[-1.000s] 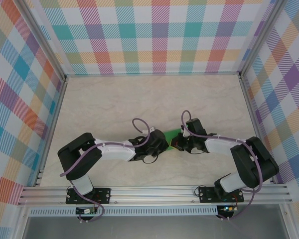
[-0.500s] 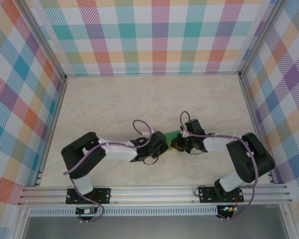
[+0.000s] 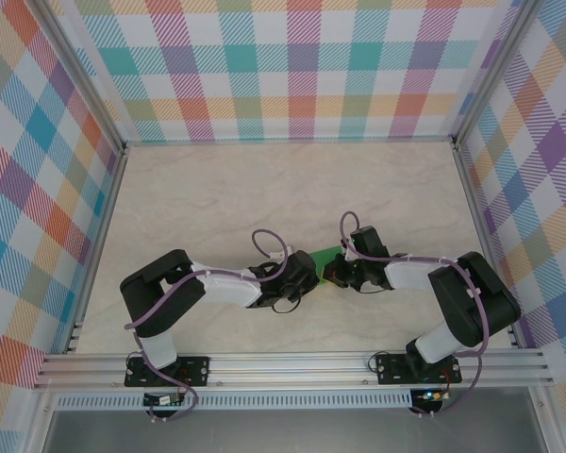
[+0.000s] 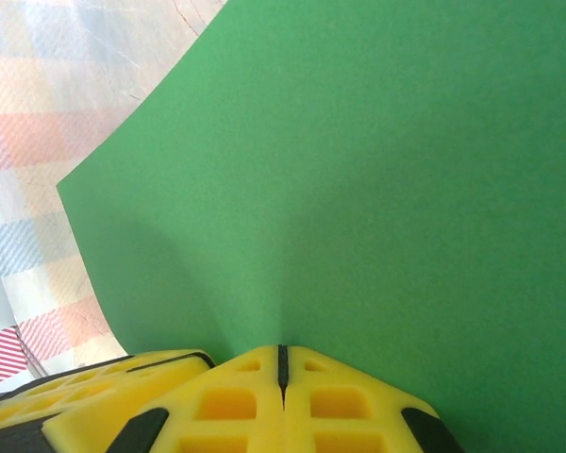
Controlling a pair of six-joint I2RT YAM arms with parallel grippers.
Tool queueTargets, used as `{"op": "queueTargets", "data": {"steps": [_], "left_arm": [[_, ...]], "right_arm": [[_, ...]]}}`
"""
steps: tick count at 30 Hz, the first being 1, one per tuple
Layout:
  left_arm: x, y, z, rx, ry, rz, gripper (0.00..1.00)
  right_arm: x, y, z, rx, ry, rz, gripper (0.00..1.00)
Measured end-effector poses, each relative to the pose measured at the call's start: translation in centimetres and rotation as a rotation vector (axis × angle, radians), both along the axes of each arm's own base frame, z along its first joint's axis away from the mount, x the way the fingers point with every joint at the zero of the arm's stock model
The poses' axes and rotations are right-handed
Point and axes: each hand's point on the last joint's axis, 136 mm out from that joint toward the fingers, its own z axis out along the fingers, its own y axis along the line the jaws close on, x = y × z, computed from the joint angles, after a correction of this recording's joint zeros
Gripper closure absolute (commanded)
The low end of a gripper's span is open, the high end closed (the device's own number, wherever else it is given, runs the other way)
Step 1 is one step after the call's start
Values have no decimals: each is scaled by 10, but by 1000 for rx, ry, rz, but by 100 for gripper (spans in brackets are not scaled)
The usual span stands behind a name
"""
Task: Fold a paper plane with a square sheet of paper (pick it up from the middle)
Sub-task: First fold in half a square sheet of paper at the center of the table.
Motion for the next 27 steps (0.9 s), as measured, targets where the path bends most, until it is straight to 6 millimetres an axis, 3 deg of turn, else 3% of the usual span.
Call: {"op": "queueTargets", "data": {"steps": [27], "left_arm": [[-2,-4,-7,-46,3,0,100]], "right_arm": [[1,4,-5,13,-7,25,100]]}}
